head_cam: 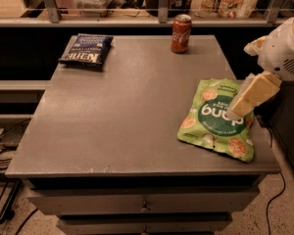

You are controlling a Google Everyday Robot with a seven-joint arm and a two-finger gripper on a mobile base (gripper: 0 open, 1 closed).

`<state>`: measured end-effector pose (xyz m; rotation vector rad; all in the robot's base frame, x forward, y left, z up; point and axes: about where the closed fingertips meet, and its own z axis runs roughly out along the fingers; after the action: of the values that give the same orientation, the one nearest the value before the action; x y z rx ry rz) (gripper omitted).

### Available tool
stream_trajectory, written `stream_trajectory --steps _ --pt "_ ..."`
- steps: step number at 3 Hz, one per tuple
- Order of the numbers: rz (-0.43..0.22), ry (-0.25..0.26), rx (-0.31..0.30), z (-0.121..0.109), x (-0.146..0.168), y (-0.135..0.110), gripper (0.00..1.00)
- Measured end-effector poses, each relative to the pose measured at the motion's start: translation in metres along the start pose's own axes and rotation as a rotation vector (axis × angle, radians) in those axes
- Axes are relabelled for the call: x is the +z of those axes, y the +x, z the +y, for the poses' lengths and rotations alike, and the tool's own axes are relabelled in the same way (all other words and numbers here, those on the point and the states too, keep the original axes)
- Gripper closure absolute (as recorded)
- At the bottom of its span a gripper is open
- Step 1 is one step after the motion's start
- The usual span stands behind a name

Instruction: Move green rice chip bag near blue chip bag

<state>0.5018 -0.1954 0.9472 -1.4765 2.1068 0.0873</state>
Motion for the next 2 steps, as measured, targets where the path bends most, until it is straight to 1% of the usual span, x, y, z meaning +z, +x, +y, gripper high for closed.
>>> stream_trajectory --steps 1,2 --pt "0.006 0.005 0.061 -0.023 0.026 0.011 0.00" --pt "0.049 -0.027 0.122 -0.036 0.051 0.035 0.00"
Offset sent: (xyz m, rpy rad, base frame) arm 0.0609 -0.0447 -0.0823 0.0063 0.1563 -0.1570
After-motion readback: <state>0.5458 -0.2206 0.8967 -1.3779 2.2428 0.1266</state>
